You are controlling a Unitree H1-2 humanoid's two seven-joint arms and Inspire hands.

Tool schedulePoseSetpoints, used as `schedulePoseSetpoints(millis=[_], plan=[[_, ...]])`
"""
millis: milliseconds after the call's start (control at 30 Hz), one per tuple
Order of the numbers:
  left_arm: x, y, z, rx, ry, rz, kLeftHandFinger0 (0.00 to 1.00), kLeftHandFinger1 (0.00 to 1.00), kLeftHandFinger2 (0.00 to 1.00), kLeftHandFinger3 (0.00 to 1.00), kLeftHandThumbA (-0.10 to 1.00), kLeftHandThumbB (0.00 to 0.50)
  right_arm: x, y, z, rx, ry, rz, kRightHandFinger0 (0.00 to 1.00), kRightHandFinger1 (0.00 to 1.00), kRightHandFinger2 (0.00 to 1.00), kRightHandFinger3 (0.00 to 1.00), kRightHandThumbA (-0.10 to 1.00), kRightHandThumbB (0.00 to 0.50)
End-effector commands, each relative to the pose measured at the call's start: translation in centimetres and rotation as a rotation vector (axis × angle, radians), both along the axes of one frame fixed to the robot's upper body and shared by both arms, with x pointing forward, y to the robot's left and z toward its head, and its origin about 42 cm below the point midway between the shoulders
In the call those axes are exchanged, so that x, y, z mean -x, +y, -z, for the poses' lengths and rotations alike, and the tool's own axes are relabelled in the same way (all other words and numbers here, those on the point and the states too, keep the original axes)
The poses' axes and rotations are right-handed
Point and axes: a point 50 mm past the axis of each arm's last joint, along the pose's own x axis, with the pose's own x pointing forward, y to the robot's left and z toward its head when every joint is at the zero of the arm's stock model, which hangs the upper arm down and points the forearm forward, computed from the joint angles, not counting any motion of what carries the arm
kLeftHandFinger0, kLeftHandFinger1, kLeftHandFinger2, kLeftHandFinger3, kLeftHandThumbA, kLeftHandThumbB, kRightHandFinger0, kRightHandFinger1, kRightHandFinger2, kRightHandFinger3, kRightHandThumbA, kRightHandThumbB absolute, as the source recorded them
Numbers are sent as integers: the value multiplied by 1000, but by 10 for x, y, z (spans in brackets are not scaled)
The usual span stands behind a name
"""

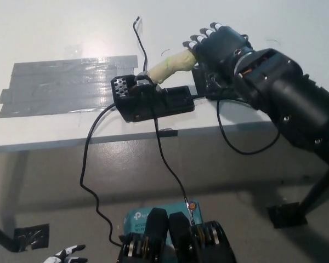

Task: The robot uses its right hand to grab the soldering gun kept on the middle of the table and pulls it out of its base and keep it on the right side of the base

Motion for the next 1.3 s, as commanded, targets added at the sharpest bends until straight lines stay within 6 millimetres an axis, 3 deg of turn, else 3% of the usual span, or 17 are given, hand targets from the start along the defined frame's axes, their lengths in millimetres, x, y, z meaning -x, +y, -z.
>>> schedulePoseSetpoints(millis=[0, 133, 200, 467, 500, 533, 567, 600, 667, 700, 733, 767, 800, 967, 1033, 1167, 1267], plan=[[3, 4, -8, -92, -30, 60, 627, 728, 840, 902, 524, 156, 4, 4, 7, 30, -138, 5, 1000, 1000, 1000, 1000, 553, 426], [-2, 1, -8, -126, -33, 84, 697, 787, 915, 977, 563, 147, 4, 8, 19, 35, -164, 0, 1000, 1000, 1000, 1000, 564, 426], [-2, 0, -8, -126, -43, 92, 667, 749, 868, 923, 534, 133, 5, 12, 32, 74, -181, -4, 1000, 1000, 1000, 1000, 554, 412], [-4, -2, -7, -188, -46, 137, 701, 794, 920, 1000, 557, 140, 1, -1, 55, 63, -221, 19, 1000, 1000, 1000, 1000, 363, 370], [-3, -2, -7, -190, -43, 136, 699, 787, 914, 1000, 552, 142, 0, -4, 55, 19, -229, 10, 802, 786, 765, 1000, 266, 285], [-3, -3, -8, -193, -38, 135, 685, 770, 899, 1000, 554, 140, -2, -9, 55, -59, -253, -6, 498, 370, 414, 1000, 202, 223], [-3, -3, -8, -196, -39, 137, 682, 775, 905, 1000, 554, 134, -2, -11, 55, -77, -286, -20, 208, 85, 199, 1000, 85, 180], [-3, -3, -8, -200, -39, 139, 639, 734, 875, 1000, 540, 134, -3, -14, 53, -105, -328, -48, 28, 5, 32, 1000, -56, 184], [-3, -3, -8, -199, -39, 140, 619, 719, 860, 1000, 533, 133, -4, -16, 52, -151, -362, -74, 0, 0, 74, 1000, -100, 197], [-2, -2, -6, -198, -37, 142, 607, 707, 846, 990, 527, 129, -4, -17, 53, -199, -390, -109, 0, 0, 55, 891, -100, 242], [-2, -1, -5, -198, -34, 138, 621, 722, 853, 978, 526, 130, -5, -17, 52, -199, -423, -138, 0, 0, 79, 677, -67, 254], [-2, -1, -5, -198, -31, 138, 629, 724, 847, 979, 528, 127, -6, -17, 50, -187, -436, -148, 0, 1, 186, 446, 16, 217], [-2, -1, -5, -199, -27, 140, 641, 729, 846, 975, 534, 133, -7, -19, 47, -166, -456, -165, 0, 34, 308, 380, 36, 219], [0, 1, -7, -206, -29, 140, 655, 751, 882, 1000, 537, 121, -5, -21, 33, -206, -478, -228, 0, 3, 434, 445, -33, 188], [-1, 1, -7, -204, -26, 141, 643, 742, 876, 1000, 540, 124, -5, -22, 29, -224, -497, -252, 0, 0, 352, 401, -71, 159], [0, 1, -7, -203, -16, 133, 658, 754, 887, 992, 538, 132, -8, -25, 24, -242, -533, -282, 0, 0, 161, 371, -99, 186], [-1, 0, -7, -205, -21, 143, 657, 749, 883, 998, 537, 127, -12, -30, 15, -254, -562, -292, 0, 0, 54, 324, -100, 159]])
